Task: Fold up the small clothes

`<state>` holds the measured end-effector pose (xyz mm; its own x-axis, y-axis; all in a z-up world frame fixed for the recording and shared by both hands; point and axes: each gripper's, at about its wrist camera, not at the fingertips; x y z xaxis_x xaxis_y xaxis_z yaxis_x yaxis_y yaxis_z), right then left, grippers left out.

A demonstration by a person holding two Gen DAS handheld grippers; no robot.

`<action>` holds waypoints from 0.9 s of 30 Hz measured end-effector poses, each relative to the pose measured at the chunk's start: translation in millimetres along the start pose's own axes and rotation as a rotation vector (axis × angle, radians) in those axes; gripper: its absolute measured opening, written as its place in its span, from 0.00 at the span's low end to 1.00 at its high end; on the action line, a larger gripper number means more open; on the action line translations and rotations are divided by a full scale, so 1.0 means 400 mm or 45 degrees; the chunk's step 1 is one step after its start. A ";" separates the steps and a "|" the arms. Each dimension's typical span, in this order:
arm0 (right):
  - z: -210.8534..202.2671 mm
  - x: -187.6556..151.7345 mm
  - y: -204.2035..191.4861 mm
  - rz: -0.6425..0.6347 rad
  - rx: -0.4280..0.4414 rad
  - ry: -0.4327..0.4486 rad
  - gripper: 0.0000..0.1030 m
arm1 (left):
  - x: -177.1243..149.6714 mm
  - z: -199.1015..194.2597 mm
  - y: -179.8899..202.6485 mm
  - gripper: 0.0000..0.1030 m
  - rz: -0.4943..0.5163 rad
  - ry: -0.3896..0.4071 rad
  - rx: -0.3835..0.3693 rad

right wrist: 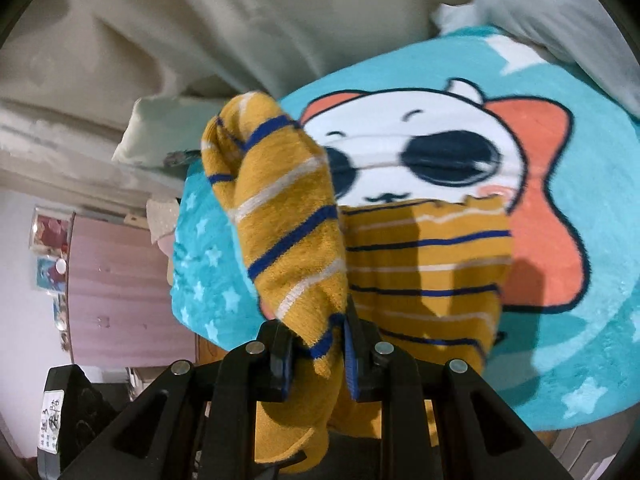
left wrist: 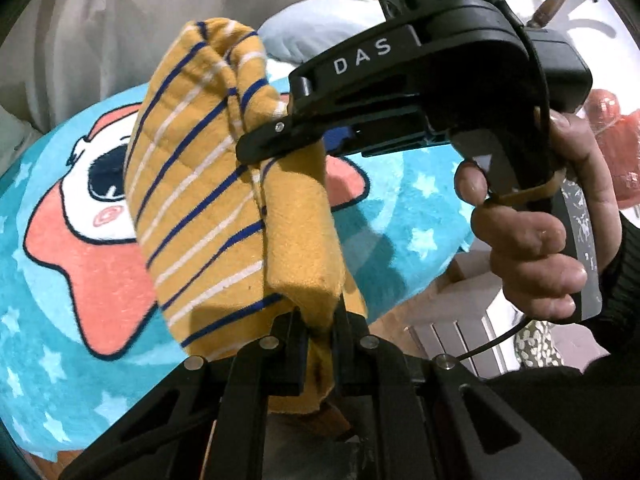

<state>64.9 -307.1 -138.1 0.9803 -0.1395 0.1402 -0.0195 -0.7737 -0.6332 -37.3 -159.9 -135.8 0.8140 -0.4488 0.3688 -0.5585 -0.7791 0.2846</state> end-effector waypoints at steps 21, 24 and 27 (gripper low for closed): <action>0.082 0.008 0.253 0.058 0.035 -0.187 0.26 | -0.025 0.204 0.072 0.10 -0.218 -0.064 0.158; 0.075 0.004 0.263 0.070 0.027 -0.187 0.28 | -0.030 0.209 0.074 0.11 -0.212 -0.067 0.174; 0.055 -0.004 0.268 0.071 -0.005 -0.167 0.35 | -0.031 0.205 0.073 0.18 -0.214 -0.082 0.190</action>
Point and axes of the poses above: each gripper's, at about its wrist camera, not at the fingertips, and z roughly the way its jaws point, y to its right, x to its top, and after that the axes turned 1 degree about z, right-handed
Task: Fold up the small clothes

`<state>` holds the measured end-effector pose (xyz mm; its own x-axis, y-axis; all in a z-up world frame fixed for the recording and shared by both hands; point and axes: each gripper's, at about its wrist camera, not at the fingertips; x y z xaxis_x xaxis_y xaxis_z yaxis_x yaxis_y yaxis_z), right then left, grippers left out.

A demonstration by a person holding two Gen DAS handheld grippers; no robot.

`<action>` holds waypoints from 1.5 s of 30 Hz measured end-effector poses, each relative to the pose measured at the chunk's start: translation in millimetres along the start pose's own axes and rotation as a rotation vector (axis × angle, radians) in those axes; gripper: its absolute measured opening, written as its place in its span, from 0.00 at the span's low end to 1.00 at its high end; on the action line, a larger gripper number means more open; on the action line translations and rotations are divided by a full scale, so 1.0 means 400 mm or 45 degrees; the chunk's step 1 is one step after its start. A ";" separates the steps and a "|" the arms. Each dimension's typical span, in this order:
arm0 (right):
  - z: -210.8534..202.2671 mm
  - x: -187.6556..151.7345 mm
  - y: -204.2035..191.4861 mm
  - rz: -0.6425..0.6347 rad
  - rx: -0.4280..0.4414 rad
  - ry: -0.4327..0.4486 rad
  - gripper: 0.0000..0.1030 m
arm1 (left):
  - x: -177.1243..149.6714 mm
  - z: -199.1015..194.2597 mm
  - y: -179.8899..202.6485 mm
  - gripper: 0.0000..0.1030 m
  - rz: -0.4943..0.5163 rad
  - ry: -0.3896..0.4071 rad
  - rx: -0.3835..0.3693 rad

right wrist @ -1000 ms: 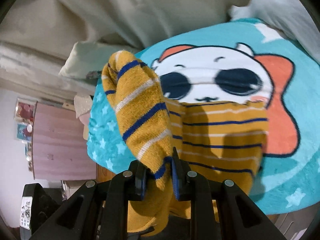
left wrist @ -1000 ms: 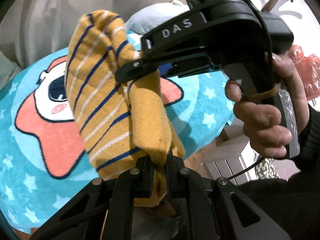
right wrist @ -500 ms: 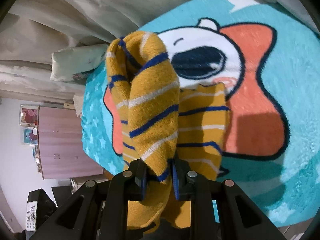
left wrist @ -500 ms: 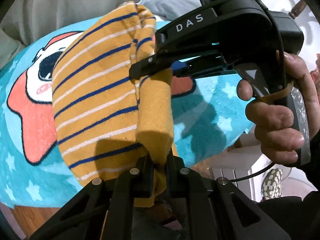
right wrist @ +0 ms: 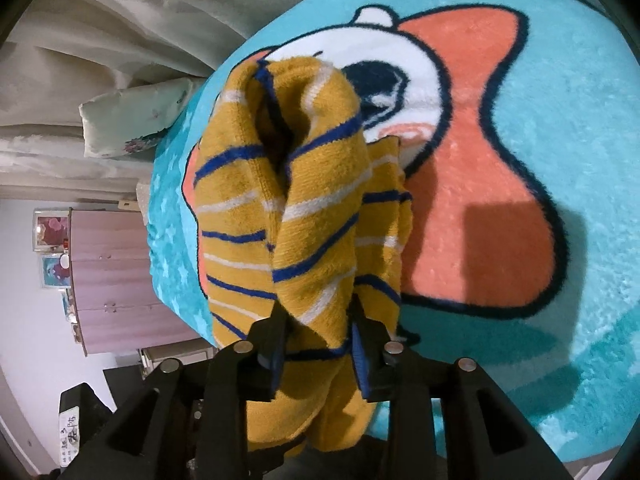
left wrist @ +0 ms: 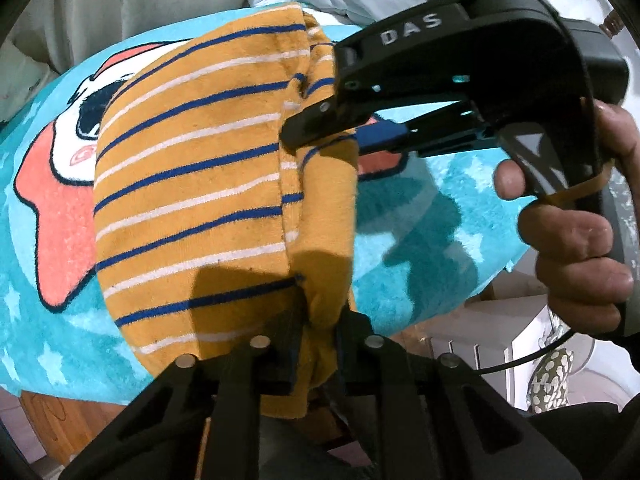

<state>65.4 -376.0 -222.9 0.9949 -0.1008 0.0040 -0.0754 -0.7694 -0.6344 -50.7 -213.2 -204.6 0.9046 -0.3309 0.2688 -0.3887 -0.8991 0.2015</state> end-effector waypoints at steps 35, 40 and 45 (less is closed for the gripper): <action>0.050 -0.305 -0.178 -0.249 -0.724 0.318 0.10 | -0.055 0.002 -0.299 0.70 -0.171 0.047 0.225; 0.006 -0.315 -0.148 -0.155 -0.751 0.361 0.04 | -0.056 0.001 -0.308 0.70 -0.162 0.038 0.213; 0.054 -0.306 -0.083 -0.085 -0.763 0.266 0.01 | -0.053 0.010 -0.317 0.70 -0.164 0.028 0.206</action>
Point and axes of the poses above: each gripper's, at about its wrist camera, not at the fingertips, and z roughly the way its jaws point, y to its right, x to its top, and after that the axes turned 1 degree about z, right-handed
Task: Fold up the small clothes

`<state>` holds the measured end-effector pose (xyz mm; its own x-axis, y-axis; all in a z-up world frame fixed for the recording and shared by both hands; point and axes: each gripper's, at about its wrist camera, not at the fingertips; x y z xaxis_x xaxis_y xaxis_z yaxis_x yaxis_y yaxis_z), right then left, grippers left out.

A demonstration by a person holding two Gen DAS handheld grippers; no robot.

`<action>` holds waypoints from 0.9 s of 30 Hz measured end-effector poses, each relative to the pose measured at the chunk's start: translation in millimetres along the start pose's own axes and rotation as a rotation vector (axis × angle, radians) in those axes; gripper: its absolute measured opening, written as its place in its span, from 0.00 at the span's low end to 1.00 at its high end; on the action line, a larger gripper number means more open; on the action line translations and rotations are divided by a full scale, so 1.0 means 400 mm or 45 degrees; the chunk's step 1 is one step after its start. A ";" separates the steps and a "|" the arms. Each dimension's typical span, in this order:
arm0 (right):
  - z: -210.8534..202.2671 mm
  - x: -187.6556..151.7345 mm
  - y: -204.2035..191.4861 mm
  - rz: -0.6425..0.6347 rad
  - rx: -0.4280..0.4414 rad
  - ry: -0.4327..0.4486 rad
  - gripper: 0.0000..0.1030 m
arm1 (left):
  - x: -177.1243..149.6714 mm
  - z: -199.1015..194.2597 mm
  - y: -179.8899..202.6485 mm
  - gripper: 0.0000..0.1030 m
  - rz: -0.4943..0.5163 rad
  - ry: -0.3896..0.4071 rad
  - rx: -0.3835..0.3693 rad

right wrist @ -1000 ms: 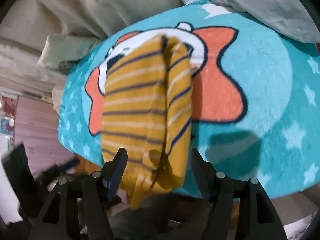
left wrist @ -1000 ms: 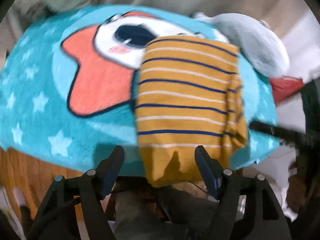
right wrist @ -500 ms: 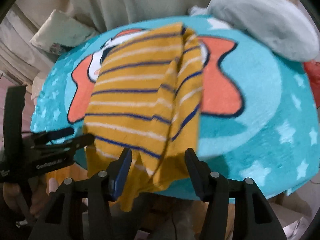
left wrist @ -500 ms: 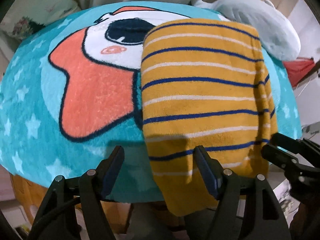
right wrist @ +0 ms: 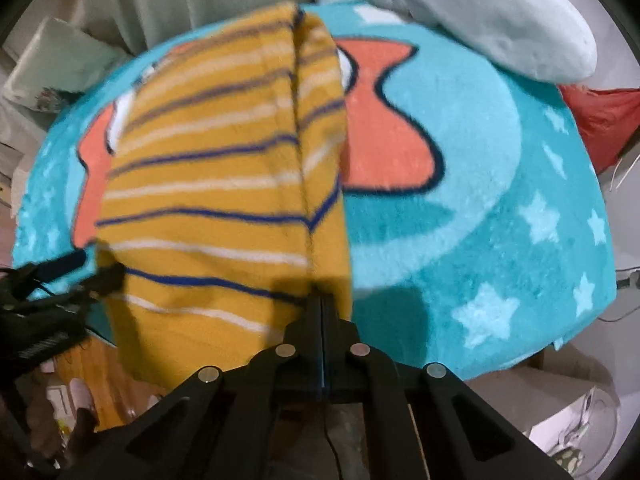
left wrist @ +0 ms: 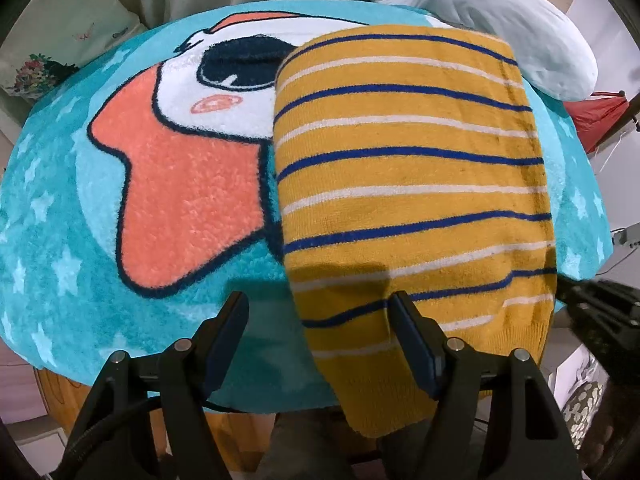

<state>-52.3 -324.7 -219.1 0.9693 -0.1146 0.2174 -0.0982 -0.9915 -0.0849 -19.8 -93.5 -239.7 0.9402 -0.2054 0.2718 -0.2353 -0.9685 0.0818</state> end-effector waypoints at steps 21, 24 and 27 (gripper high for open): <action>0.044 0.222 0.037 0.059 0.413 0.026 0.85 | 0.168 0.050 -0.107 0.72 -0.271 -0.054 -0.317; 0.077 0.223 0.050 0.075 0.445 -0.017 0.84 | 0.179 0.080 -0.114 0.72 -0.305 -0.079 -0.379; 0.110 0.221 0.069 0.129 0.526 -0.067 0.80 | 0.188 0.102 -0.120 0.72 -0.337 -0.093 -0.407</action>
Point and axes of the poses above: each gripper's, at about its wrist camera, not at the fingertips, and z roughly the way its jaws point, y to its right, x to its top, and after that the axes turned 1 degree about z, right-handed
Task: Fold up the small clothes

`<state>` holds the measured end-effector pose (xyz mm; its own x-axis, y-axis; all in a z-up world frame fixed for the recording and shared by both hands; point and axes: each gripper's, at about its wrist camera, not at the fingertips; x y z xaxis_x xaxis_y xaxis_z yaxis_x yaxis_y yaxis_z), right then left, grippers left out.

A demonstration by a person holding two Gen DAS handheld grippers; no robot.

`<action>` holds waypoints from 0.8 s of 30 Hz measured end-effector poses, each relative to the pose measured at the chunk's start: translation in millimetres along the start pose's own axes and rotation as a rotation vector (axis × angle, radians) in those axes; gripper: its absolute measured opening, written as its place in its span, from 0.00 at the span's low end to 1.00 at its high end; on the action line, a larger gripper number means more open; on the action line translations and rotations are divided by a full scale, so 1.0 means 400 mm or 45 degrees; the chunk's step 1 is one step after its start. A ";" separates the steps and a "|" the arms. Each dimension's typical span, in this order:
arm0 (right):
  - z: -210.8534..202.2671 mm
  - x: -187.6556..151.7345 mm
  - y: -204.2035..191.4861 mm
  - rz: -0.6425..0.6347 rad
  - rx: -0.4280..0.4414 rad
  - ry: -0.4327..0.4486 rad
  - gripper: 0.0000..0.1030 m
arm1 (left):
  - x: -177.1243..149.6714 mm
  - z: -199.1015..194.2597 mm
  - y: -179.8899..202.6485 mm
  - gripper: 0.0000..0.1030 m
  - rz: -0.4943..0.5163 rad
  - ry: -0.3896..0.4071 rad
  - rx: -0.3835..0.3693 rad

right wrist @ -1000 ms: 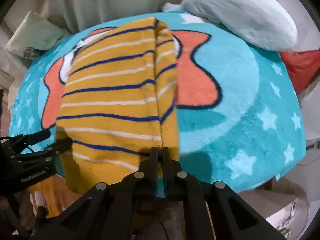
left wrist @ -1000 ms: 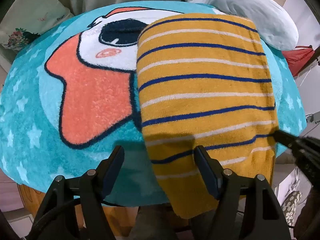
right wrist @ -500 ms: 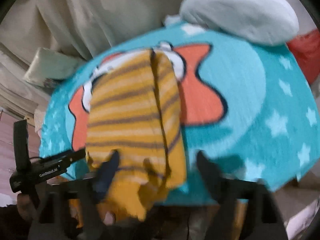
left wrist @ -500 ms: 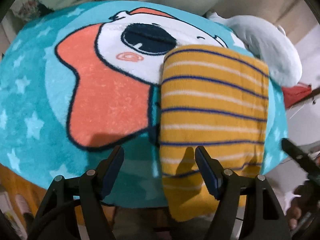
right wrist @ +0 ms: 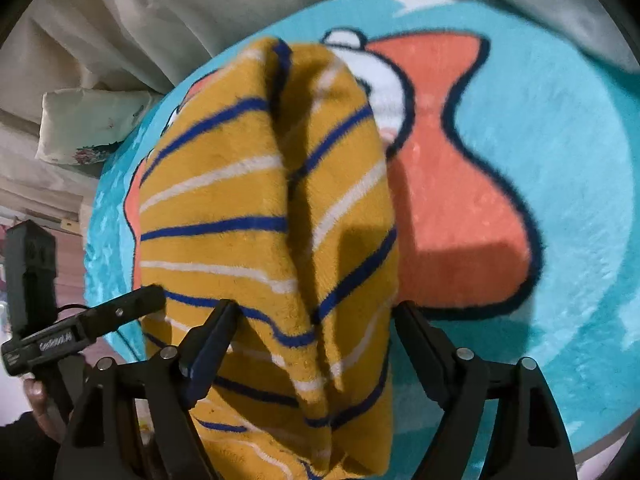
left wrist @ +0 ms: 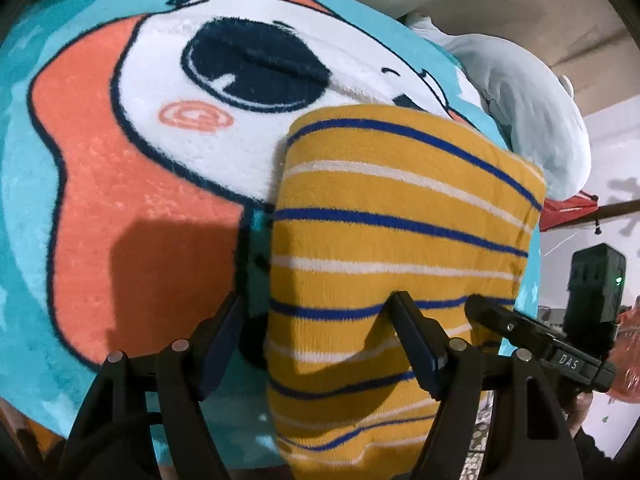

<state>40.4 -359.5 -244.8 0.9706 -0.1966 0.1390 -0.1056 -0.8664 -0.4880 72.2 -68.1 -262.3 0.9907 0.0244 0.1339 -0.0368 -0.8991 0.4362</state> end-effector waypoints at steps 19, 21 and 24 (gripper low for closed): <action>-0.002 0.004 -0.043 -0.024 0.167 0.031 0.29 | 0.006 -0.094 0.073 0.27 0.054 0.155 -0.010; -0.011 0.010 -0.075 -0.049 0.191 0.050 0.28 | 0.015 -0.132 0.070 0.27 0.067 0.188 0.006; -0.015 0.032 -0.123 -0.081 0.223 0.074 0.28 | 0.042 -0.180 0.055 0.27 0.079 0.238 0.039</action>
<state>56.6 -322.0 -214.0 0.9594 -0.1746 0.2215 -0.0001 -0.7856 -0.6188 78.5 -56.0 -186.4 0.9450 0.0465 0.3237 -0.0904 -0.9142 0.3951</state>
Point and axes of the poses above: each gripper's, at about its wrist camera, not at the fingertips, and z roughly the way its jaws point, y to its right, x to its top, and after that the axes turned 1 degree about z, right-handed
